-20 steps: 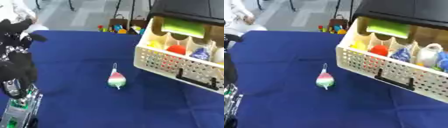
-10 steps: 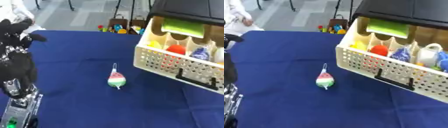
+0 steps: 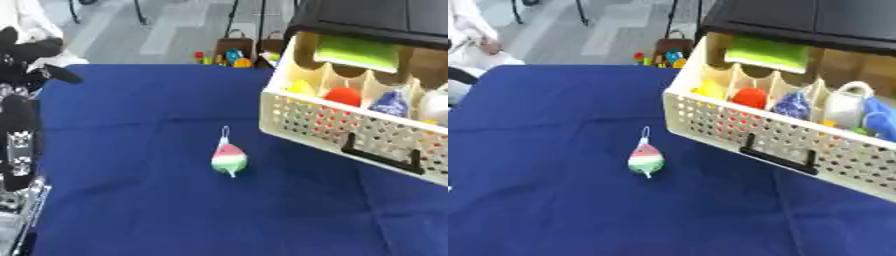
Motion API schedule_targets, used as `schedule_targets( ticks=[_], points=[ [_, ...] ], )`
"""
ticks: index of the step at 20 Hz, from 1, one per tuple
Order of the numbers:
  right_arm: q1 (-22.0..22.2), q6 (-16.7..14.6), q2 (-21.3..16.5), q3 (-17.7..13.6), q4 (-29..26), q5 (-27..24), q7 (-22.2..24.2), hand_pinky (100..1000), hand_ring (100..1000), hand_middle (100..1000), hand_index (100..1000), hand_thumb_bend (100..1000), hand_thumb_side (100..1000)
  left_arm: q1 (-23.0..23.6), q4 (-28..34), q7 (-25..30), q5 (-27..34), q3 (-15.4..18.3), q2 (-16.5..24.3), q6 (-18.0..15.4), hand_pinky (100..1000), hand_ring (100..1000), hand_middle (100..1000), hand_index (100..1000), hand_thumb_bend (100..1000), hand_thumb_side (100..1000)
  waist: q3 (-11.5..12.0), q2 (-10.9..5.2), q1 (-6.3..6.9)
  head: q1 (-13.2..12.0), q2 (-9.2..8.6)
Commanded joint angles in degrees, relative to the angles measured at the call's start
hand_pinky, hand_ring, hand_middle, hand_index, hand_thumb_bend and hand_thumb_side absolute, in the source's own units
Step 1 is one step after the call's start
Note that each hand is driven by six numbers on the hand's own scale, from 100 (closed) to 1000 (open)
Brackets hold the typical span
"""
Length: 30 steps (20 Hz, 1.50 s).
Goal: Pick up objects from table and place into drawer.
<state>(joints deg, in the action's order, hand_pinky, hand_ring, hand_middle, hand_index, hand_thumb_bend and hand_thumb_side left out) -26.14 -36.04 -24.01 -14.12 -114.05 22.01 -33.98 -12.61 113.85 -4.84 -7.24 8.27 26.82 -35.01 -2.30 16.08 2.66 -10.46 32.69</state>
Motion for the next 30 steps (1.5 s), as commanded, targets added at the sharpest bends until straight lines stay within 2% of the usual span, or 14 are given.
schedule_targets(
  ticks=[1,4,10,17,20,23,27,30],
  points=[
    [-0.22,-0.78,-1.84,-0.01,-0.54,-0.39,-0.42,569,604,624,732,100,612,0.48,0.74,1.5,-2.87,-0.24,6.1,1.62,564,821,715,956,100,691,-0.06,-1.28,0.09,-0.13,0.56],
    [-0.13,-0.82,-2.14,0.15,-0.54,-0.5,-0.24,568,604,623,732,100,611,2.19,0.74,2.98,-5.48,-2.05,10.35,3.69,634,875,795,995,100,701,-0.23,-1.53,0.44,-0.16,0.81],
    [-0.03,-0.88,-2.24,0.51,-0.54,-0.85,0.21,569,604,620,732,100,612,4.26,0.74,8.16,-10.82,-5.83,19.02,8.95,739,941,883,1000,100,698,-0.7,-1.76,0.73,-0.39,0.99],
    [0.11,-0.88,-1.87,0.78,-0.54,-1.24,0.67,570,604,617,732,100,615,0.33,0.74,14.34,-17.0,-9.81,29.07,14.49,763,932,896,1000,100,740,-1.18,-1.87,0.68,-0.65,1.18],
    [0.08,-0.89,-1.63,0.92,-0.54,-1.45,0.82,572,603,616,732,100,617,-1.36,0.74,16.96,-19.62,-11.48,33.39,16.87,782,924,888,993,100,840,-1.52,-1.92,0.66,-1.07,1.32],
    [-0.04,-0.86,-1.31,1.13,-0.54,-1.76,1.01,572,603,619,732,100,617,-3.26,0.74,19.78,-18.61,-13.3,37.47,19.79,782,922,880,990,100,884,-2.02,-2.0,0.68,-1.56,1.44],
    [-0.1,-0.86,-1.2,1.37,-0.54,-2.1,1.28,573,603,619,732,100,617,-6.01,0.74,23.75,-15.3,-14.72,38.87,23.47,762,914,879,998,174,927,-2.37,-2.18,0.9,-1.83,1.58],
    [-0.08,-0.81,-1.15,1.47,-0.54,-2.25,1.43,574,603,618,732,100,617,-7.54,0.74,26.68,-13.69,-15.83,39.69,24.77,769,914,886,1000,252,944,-2.69,-2.21,1.08,-1.76,1.53]
  ],
)
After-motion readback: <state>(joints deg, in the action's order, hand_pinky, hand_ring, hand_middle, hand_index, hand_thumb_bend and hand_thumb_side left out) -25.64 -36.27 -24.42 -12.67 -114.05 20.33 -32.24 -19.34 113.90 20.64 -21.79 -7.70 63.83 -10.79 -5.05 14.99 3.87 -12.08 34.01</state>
